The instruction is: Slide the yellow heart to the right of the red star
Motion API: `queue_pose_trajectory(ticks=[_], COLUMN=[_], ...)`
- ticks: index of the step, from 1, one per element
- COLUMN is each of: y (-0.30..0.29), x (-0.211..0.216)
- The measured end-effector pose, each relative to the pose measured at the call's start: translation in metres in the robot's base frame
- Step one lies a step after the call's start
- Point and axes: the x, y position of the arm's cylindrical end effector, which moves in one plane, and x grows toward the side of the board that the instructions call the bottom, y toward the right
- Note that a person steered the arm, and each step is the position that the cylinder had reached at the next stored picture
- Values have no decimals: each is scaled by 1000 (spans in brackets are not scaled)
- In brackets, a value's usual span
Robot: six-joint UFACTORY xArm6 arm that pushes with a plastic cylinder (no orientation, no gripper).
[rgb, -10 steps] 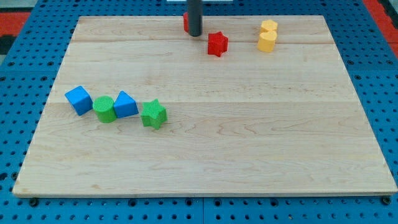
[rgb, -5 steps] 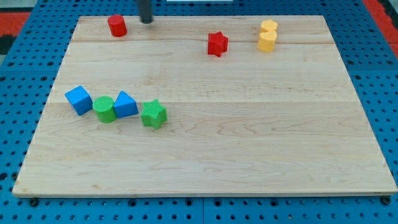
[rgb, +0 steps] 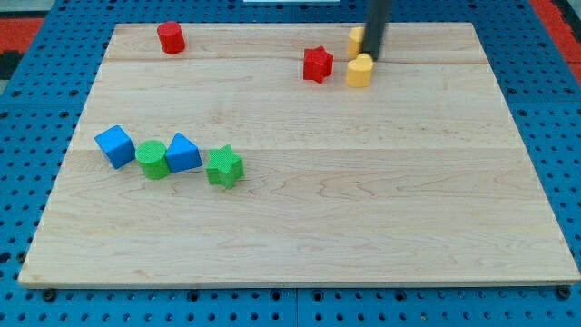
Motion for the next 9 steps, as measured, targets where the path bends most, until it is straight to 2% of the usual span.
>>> queue_pose_trajectory(ticks=[1, 2, 3, 4, 5, 6, 7, 8, 9], y=[8, 79, 60, -44, -154, -159, -34, 75, 76], x=[4, -6, -34, -35, -57, -49, -40, 23, 86])
